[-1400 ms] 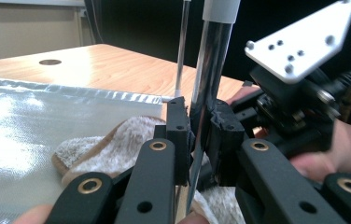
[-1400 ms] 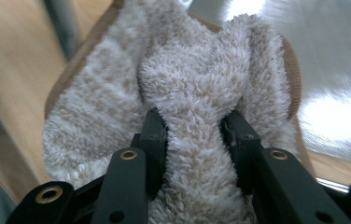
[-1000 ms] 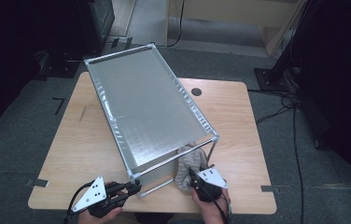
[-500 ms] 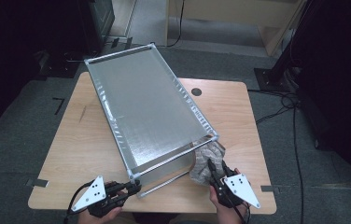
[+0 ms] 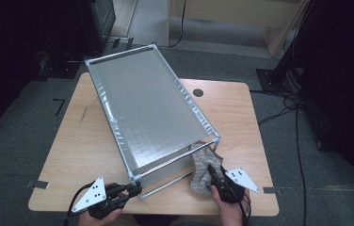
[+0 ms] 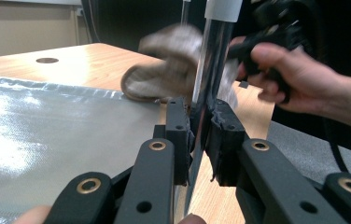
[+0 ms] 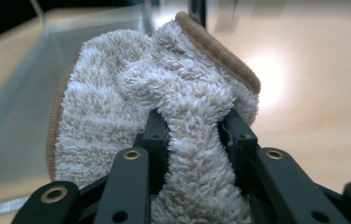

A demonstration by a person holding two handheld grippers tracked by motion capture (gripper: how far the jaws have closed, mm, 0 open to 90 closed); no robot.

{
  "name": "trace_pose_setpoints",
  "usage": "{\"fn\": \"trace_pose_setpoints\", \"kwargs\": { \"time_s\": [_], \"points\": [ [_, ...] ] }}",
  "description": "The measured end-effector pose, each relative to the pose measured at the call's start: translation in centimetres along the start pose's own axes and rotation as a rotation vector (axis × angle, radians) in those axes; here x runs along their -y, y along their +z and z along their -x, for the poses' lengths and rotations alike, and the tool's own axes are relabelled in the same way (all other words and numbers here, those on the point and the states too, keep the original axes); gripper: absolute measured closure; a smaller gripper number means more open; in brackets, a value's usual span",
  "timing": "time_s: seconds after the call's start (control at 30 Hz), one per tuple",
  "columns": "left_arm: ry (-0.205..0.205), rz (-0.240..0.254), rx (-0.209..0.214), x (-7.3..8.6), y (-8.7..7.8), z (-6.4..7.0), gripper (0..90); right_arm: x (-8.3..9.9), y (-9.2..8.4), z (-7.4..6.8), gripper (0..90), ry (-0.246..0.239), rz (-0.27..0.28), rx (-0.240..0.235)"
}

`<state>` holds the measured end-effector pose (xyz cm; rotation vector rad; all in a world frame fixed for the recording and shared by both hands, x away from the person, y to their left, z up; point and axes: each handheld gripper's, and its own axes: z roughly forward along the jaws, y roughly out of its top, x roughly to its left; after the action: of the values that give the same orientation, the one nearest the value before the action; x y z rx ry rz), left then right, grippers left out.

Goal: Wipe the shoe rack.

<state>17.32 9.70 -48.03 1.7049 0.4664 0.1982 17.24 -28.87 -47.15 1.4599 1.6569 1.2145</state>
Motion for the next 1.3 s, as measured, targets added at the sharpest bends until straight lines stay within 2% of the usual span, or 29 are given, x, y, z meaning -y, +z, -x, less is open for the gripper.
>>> {"fn": "trace_pose_setpoints", "kwargs": {
  "time_s": [0.1,0.17,0.23,0.3,0.4,0.47,0.53,0.6,0.67,0.7,0.77,0.8,0.83,0.9,1.0,1.1,1.17,1.2,1.3],
  "points": [
    [0.001,-0.001,0.002,0.0,-0.1,0.0,80.0,-1.2,-2.0,-0.5,67.8,-0.057,0.163,0.045],
    [0.001,0.000,-0.001,0.0,-0.1,0.0,80.0,-1.4,-2.3,-0.4,67.5,-0.065,0.178,0.069],
    [0.002,-0.002,-0.006,0.0,-0.2,0.1,80.1,-1.2,-1.5,0.4,67.3,-0.047,0.106,0.079],
    [0.004,-0.004,-0.007,0.0,-0.3,0.1,80.1,-0.3,-0.4,1.5,67.4,-0.002,0.017,0.097],
    [0.006,-0.007,-0.009,0.0,-0.5,0.0,80.2,0.9,0.8,3.1,67.5,0.055,-0.064,0.160],
    [0.007,-0.007,-0.007,0.0,-0.6,-0.1,80.1,1.0,0.8,4.1,67.5,0.101,-0.046,0.195],
    [0.004,-0.005,-0.006,0.0,-0.6,-0.1,80.1,0.9,0.5,4.6,67.3,0.121,-0.008,0.222],
    [0.004,-0.004,-0.005,0.0,-0.6,-0.1,80.1,0.9,0.3,4.9,66.3,0.123,0.023,0.194],
    [0.002,-0.004,-0.004,0.1,-0.6,-0.1,80.1,1.0,0.6,4.8,64.0,0.107,0.001,0.147],
    [0.001,-0.003,-0.005,0.1,-0.6,-0.1,80.0,1.1,0.9,4.8,60.3,0.100,-0.029,0.111],
    [0.001,-0.003,-0.007,0.1,-0.7,-0.2,80.0,1.4,1.9,4.8,49.7,0.085,-0.128,0.025],
    [0.001,-0.005,-0.008,0.0,-0.7,-0.2,80.0,1.7,2.3,4.8,42.8,0.075,-0.170,0.008],
    [0.001,-0.006,-0.009,0.0,-0.7,-0.2,80.0,1.9,2.5,4.7,33.9,0.075,-0.201,0.016],
    [0.000,-0.005,-0.008,0.0,-0.8,-0.2,80.0,1.8,2.3,4.7,22.0,0.076,-0.225,-0.011],
    [-0.001,-0.005,-0.005,0.1,-0.8,-0.3,80.0,1.7,2.1,4.3,13.9,0.013,-0.248,-0.050],
    [-0.001,-0.005,-0.004,0.1,-0.8,-0.3,80.0,2.4,2.6,3.6,12.7,-0.064,-0.313,-0.080],
    [-0.001,-0.004,-0.004,0.1,-0.8,-0.3,80.0,3.0,3.3,2.9,15.8,-0.139,-0.356,-0.044],
    [-0.001,-0.005,-0.004,0.1,-0.8,-0.3,80.0,3.2,3.5,2.6,19.1,-0.176,-0.369,-0.017],
    [-0.003,-0.004,-0.001,0.0,-0.7,-0.3,80.0,2.9,3.5,2.3,43.0,-0.185,-0.365,0.011]
  ]
}}
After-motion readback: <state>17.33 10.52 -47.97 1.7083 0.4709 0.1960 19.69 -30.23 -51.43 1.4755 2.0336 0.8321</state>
